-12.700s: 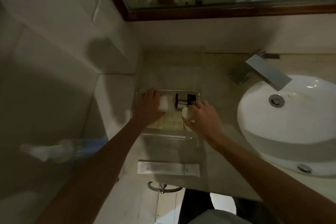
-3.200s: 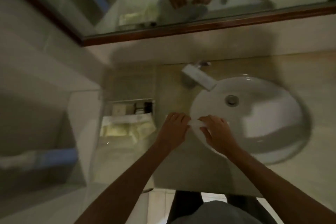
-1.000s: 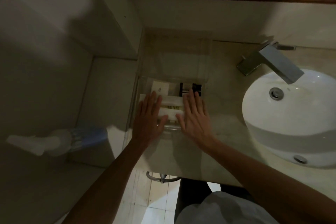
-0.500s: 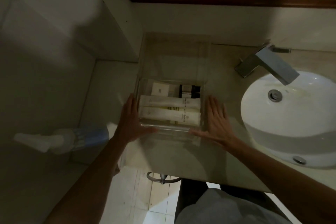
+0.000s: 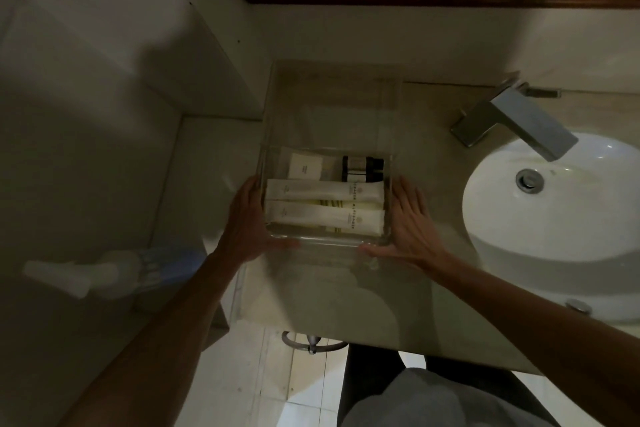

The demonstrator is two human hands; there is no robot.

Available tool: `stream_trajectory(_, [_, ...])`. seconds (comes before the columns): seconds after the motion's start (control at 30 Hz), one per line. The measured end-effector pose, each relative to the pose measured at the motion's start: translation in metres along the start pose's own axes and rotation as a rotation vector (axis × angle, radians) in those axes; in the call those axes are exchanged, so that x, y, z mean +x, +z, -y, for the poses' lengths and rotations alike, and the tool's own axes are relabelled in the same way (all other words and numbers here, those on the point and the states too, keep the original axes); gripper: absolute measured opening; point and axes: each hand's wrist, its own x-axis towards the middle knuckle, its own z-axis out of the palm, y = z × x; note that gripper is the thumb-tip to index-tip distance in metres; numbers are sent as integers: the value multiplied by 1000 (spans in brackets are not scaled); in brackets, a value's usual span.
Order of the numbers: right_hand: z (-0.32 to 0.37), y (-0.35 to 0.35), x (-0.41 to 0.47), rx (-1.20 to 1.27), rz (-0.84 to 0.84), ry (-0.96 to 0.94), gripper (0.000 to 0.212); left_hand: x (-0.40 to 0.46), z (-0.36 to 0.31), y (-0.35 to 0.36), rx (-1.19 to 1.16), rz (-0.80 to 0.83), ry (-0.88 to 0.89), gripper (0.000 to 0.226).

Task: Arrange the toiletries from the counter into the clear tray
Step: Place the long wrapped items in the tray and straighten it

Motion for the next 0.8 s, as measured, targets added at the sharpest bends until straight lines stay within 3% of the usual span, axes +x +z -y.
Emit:
stream_trajectory(0.3, [-11,-10,23,-27,-45,18,129,28,-5,-10,14,-13,10,141])
stream_trajectory(0.4, [-13,-13,31,-33,-145,59,119,44,-5,-12,36,-44,-40,144])
stream_trajectory(0.5, [-9,-16,35,-20,-273,97,108,50,-7,-13,59,-121,-48,131])
stream_trajectory(0.57, [-6,-13,34,4,-332,112,106,48,-8,-14,143,-172,57,115])
stream_trajectory(0.7, [-3,-6,31,-12,-381,99,95,48,-1,-8,343,-308,492,65])
stream_trajectory(0.8, [-4,-9,34,-46,-400,49,76,55,2,-6,461,-338,594,50])
